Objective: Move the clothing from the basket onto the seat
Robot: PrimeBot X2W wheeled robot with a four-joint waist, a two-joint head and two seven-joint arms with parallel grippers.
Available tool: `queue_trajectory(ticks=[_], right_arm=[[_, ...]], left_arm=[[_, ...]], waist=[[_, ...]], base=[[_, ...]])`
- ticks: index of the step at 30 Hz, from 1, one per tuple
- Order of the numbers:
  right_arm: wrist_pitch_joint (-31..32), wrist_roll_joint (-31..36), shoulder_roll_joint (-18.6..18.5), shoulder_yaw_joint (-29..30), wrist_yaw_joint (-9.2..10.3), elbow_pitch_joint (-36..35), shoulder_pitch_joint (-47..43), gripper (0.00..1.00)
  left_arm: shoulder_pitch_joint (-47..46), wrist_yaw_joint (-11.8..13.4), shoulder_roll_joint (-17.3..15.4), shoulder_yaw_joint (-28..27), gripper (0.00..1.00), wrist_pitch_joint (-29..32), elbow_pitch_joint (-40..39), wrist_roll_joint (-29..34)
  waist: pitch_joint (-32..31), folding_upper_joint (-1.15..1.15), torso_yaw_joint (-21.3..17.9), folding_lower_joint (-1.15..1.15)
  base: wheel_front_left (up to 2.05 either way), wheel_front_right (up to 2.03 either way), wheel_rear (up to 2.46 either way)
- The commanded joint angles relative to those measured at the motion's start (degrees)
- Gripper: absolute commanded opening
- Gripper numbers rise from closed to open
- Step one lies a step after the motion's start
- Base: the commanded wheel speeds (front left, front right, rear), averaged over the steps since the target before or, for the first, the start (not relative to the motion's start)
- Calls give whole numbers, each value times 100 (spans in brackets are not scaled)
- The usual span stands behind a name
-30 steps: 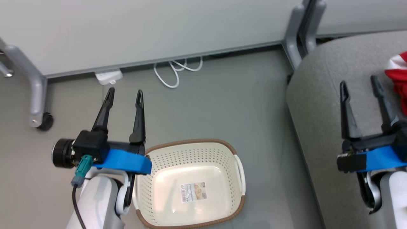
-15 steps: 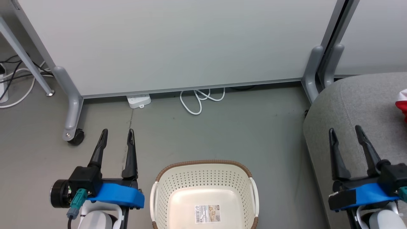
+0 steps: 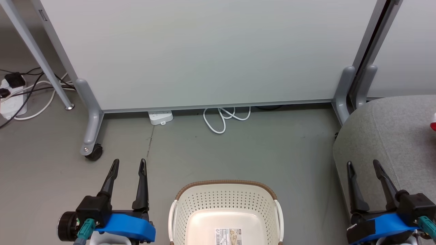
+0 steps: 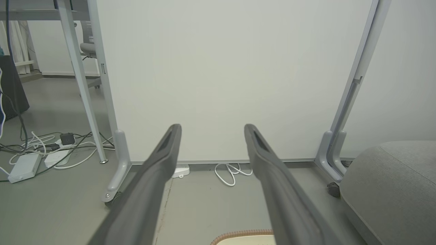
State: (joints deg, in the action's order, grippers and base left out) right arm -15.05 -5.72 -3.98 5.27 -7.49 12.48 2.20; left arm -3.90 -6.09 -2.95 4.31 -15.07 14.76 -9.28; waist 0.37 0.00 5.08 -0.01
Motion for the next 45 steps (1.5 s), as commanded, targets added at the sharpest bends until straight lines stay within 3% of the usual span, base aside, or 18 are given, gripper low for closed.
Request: queue_trajectory(ticks=[1,15,16,20,45], right_arm=[[-19,-27,27,10,-1,32,-57,100],[-19,-28,71,14,-1,86,-73,100],[0,-12,54,14,0,85,-4,0],[57,-72,76,28,0,301,-24,0],[690,-2673,84,54,0,235,113,0]], left_arm=[[37,-17,8,-16,100,-15,24,-19],[66,8,9,18,100,-15,86,32],[42,2,1,11,0,0,80,-2],[172,0,2,-1,0,50,268,-68],[26,-46,3,-333,0,687,152,-2559]], waist=[[-17,0,26,1],[-40,0,139,1],[-41,0,140,1],[-41,0,138,1],[-37,0,13,1]], base=[[0,0,0],[0,0,0],[0,0,0],[0,0,0],[0,0,0]])
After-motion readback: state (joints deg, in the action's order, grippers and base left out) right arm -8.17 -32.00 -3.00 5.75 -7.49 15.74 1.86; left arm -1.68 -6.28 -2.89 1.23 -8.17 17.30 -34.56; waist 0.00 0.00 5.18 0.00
